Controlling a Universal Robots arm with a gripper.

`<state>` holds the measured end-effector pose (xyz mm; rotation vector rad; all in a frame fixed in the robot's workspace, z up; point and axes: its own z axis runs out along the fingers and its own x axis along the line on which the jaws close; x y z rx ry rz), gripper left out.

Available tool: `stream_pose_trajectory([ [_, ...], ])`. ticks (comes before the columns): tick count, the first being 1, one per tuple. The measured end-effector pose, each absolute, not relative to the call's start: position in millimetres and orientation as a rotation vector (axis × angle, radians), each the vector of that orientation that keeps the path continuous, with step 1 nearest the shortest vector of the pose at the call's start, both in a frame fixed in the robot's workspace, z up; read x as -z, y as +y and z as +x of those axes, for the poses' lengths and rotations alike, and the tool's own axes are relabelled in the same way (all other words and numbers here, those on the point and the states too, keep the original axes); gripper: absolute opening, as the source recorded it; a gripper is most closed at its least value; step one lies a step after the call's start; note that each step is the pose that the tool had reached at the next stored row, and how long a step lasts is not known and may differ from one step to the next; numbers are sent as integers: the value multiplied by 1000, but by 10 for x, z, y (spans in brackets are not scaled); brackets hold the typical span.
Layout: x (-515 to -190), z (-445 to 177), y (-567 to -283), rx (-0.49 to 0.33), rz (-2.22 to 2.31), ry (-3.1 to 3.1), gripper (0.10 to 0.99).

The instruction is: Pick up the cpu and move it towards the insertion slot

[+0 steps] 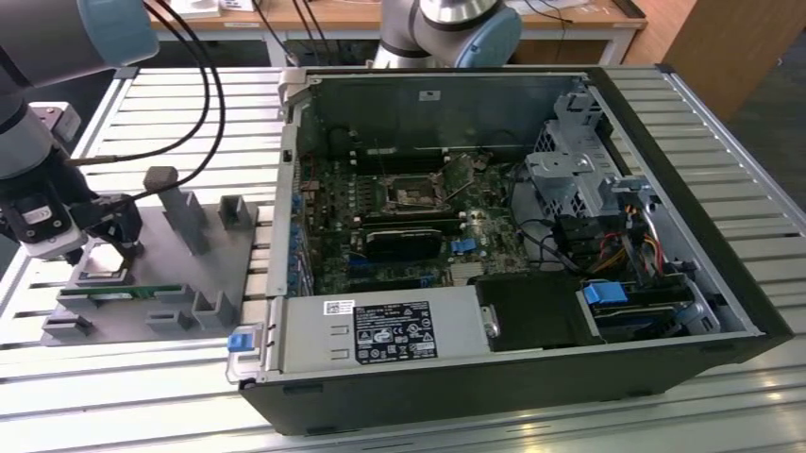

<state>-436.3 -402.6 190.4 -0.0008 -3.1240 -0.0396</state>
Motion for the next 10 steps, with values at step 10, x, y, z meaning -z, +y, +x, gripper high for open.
stream_pose_trajectory([
  [10, -1842, -4364, -4026, 39, -2, -3124, 678],
])
